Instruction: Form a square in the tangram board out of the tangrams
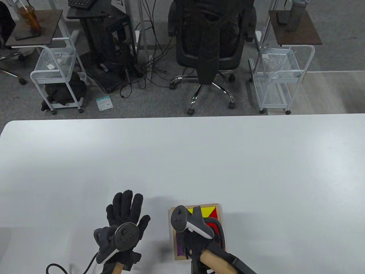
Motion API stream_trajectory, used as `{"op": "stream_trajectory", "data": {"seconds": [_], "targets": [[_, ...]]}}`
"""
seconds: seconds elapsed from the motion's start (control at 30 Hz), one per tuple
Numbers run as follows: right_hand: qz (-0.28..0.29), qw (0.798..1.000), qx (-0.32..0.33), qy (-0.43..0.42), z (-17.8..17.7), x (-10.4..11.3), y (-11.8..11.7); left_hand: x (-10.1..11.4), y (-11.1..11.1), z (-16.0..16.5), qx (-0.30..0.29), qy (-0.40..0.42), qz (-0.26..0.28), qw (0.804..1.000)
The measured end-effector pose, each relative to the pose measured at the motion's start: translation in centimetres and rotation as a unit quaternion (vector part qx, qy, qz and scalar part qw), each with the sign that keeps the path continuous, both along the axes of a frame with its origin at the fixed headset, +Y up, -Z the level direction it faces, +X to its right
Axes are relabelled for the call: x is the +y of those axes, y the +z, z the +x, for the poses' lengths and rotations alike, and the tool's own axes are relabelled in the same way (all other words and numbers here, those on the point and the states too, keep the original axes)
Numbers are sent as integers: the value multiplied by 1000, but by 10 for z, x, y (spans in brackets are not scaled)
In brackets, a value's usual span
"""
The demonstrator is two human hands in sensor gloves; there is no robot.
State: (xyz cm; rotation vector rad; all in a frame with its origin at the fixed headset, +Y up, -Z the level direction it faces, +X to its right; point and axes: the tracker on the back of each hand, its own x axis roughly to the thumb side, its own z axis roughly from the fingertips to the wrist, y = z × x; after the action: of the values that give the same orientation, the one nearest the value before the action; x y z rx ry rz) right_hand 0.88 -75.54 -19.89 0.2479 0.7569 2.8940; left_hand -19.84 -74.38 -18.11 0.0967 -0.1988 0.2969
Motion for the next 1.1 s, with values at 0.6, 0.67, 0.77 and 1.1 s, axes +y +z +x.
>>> {"op": "stream_trajectory", "data": {"seconds": [0.6,0.67,0.77,1.1], "targets": [[193,973,-5,126,6,-1,21,-3,0,4,-4,-16,-17,1000],[193,977,-36,83,25,8,15,-4,-1,3,-2,-16,-21,1000],[212,970,-110,43,67,25,6,-6,-2,2,-1,-18,-41,999],[124,964,-233,3,182,-2,-3,-9,-3,4,-1,-35,-72,997]]}}
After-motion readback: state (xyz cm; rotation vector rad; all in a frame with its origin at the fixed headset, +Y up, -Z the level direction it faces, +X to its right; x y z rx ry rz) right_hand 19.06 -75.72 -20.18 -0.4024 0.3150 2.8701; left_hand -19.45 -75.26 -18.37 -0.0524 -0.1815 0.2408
